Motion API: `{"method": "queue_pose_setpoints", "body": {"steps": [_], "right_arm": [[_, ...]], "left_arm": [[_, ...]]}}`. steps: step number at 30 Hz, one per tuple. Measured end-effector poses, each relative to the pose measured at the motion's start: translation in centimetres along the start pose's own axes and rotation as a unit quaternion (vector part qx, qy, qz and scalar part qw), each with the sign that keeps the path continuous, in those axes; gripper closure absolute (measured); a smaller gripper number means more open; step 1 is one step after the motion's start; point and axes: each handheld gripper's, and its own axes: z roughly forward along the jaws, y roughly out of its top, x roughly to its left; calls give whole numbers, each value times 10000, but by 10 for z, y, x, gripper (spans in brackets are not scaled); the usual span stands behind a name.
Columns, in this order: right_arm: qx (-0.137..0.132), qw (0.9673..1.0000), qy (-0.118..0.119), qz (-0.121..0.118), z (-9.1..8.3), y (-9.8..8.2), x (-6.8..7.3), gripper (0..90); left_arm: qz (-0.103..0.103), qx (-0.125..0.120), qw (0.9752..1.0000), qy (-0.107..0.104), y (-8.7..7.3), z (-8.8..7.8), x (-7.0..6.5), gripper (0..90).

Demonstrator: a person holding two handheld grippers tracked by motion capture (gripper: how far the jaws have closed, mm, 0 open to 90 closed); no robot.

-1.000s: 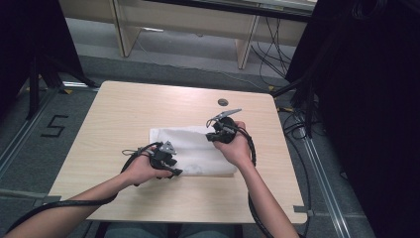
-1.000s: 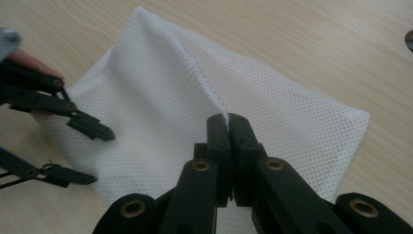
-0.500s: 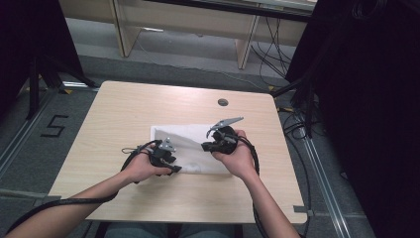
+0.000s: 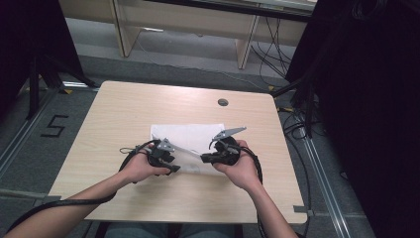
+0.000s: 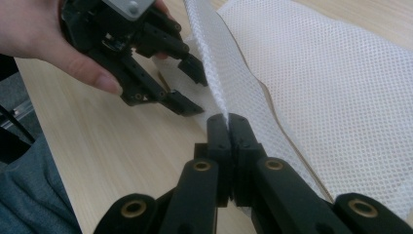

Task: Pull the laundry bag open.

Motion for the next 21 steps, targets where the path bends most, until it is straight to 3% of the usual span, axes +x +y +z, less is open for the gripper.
{"method": "queue_pose_setpoints", "body": {"steps": [1, 2, 3, 4, 8, 9, 10, 11, 13, 15, 19, 21], "right_arm": [[5, 10000, 5, 47, 0, -1, 0, 900], [-66, 10000, -25, 39, 2, -2, -1, 900], [-145, 9999, -3, -10, 4, -3, -2, 900], [-9, 10000, -39, 48, 2, -3, -2, 900], [-100, 9999, -8, 129, 6, -5, -3, 900], [-171, 9997, -60, 132, 7, -5, -2, 900], [-62, 9999, -66, 124, 5, -4, -1, 900], [-121, 9999, -91, 74, 6, -5, -2, 900], [-105, 9999, -78, 87, 6, -4, 0, 900], [-17, 9999, -43, 111, 5, -4, 0, 900], [-86, 9999, 6, 105, 4, -7, 2, 900], [-67, 9999, 83, 107, 3, -9, 2, 900]], "left_arm": [[-117, -129, 9998, 17, 0, -2, -4, 534], [-82, -161, 9998, 1, 0, -5, -6, 543], [114, 13, 9999, -35, -1, -13, -5, 567], [90, -16, 9999, -60, -1, -16, -6, 582], [-102, 28, 9999, -54, -8, -29, -4, 686], [-290, -89, 9995, -48, -10, -29, -3, 747], [-371, -69, 9993, -32, -11, -30, -3, 794], [-247, 165, 9996, -31, -12, -31, 2, 834], [-333, 254, 9991, -2, -15, -29, 4, 882], [-377, 347, 9987, 5, -16, -26, 5, 887], [-439, 378, 9983, 31, -17, -19, 5, 878], [-357, 436, 9984, 57, -16, -16, 5, 876]]}}
